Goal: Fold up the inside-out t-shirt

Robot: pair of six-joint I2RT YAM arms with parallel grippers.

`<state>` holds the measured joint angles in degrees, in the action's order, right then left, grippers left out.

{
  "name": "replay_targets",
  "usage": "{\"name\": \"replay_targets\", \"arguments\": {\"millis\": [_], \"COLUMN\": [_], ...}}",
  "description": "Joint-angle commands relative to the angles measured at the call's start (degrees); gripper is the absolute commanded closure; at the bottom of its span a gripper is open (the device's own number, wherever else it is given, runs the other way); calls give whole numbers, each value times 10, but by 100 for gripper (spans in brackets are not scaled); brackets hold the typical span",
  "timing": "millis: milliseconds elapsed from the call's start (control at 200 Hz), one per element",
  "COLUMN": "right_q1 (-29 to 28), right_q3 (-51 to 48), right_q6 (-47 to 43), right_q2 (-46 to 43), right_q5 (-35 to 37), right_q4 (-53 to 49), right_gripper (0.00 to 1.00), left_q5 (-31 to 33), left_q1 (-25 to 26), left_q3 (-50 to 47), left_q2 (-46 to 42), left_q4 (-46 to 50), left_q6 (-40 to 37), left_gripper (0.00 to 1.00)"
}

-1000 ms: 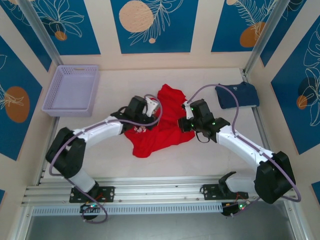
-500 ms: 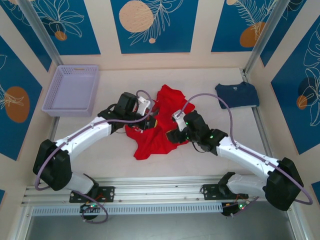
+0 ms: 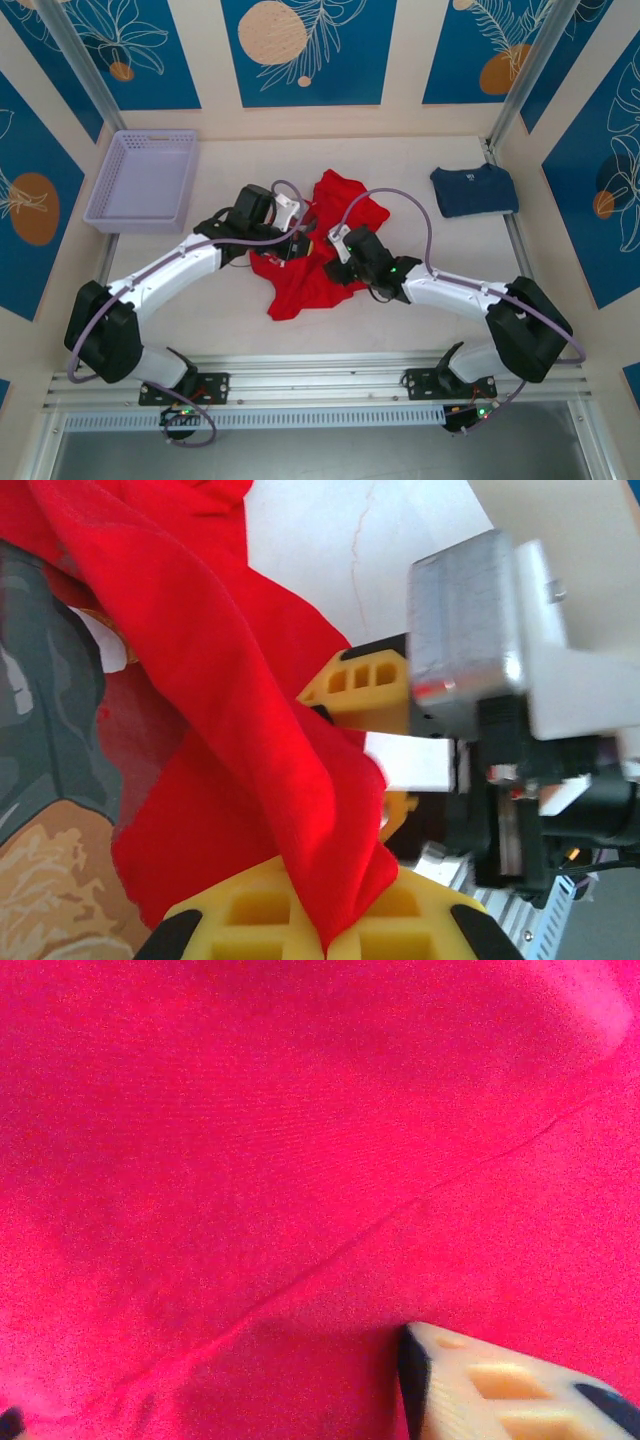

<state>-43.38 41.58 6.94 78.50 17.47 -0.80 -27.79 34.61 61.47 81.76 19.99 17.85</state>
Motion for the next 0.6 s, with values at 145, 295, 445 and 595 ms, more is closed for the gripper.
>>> {"name": "replay_targets", "arguments": {"millis": [145,295,445,595], "right_q1": [81,124,143,159], "right_q3": [-12,-11,-17,-16], "right_q6": [20,45,105,166], "right_q2": [-85,-99,-88,-71], "right_q5": [-165,-345,-458,-503], "right_q4": [-29,-37,22,76], "right_gripper": [96,98,100,100], "left_q5": [77,188,276,351], "left_q1": [-2,-3,-2,-2], "left_q3": [27,48,78,104], "left_q2": [-21,2,71,107], "left_q4": [21,36,34,52], "left_q6": [-24,-45,-72,-91], "left_gripper": [100,100,88,59]}}
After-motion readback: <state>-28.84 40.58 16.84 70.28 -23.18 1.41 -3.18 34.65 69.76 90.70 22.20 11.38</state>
